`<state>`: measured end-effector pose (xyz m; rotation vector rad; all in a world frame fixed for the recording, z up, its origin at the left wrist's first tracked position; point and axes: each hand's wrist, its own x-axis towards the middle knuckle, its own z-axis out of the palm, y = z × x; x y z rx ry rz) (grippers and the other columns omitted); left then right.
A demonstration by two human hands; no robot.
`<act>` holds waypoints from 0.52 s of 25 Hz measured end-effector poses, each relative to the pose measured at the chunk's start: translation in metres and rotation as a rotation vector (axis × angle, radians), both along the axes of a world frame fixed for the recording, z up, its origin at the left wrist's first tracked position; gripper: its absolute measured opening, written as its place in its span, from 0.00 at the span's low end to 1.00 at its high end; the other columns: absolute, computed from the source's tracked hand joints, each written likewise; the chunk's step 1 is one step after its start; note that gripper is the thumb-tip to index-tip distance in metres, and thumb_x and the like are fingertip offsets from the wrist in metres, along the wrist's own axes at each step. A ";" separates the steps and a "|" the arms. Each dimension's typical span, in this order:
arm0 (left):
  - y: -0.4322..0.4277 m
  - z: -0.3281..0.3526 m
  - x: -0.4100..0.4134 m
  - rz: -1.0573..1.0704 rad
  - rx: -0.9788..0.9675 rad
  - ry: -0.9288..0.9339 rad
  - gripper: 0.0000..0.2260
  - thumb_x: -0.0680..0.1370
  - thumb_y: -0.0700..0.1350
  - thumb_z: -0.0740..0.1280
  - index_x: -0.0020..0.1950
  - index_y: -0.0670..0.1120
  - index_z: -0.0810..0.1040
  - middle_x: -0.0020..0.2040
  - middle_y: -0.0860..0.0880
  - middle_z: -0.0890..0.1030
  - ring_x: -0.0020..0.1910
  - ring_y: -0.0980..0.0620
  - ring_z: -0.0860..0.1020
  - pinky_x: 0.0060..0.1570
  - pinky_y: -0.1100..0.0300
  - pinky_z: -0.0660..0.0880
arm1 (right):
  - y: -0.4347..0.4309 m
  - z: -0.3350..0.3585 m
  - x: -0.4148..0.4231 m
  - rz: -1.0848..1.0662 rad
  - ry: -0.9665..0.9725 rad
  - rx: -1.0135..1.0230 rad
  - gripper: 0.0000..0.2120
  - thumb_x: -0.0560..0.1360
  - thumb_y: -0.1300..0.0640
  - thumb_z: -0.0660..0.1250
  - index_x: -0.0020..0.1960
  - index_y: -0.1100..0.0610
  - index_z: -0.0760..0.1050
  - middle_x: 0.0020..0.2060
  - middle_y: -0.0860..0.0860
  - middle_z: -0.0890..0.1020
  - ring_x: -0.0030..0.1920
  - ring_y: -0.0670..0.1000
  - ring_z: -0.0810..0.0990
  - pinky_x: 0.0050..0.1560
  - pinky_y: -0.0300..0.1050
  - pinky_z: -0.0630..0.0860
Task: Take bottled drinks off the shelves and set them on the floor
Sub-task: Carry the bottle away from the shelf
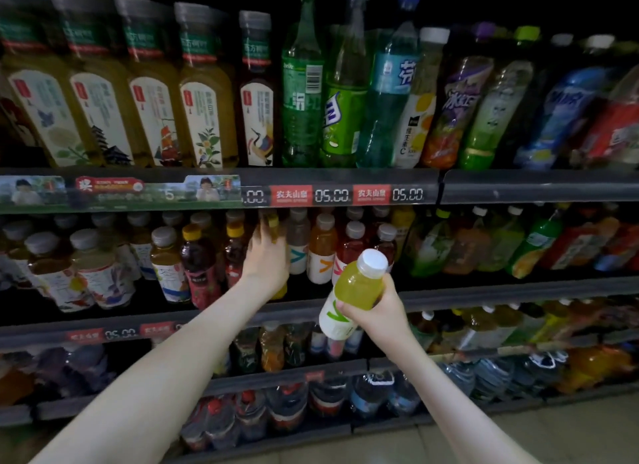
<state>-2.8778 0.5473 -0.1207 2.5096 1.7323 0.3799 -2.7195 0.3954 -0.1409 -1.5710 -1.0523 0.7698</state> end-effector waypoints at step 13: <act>0.008 0.000 -0.049 0.137 0.183 0.075 0.16 0.76 0.35 0.63 0.64 0.38 0.70 0.61 0.35 0.70 0.52 0.34 0.74 0.48 0.46 0.73 | 0.037 -0.016 -0.003 0.121 0.014 -0.045 0.32 0.64 0.58 0.79 0.60 0.44 0.66 0.52 0.41 0.78 0.53 0.42 0.77 0.50 0.41 0.73</act>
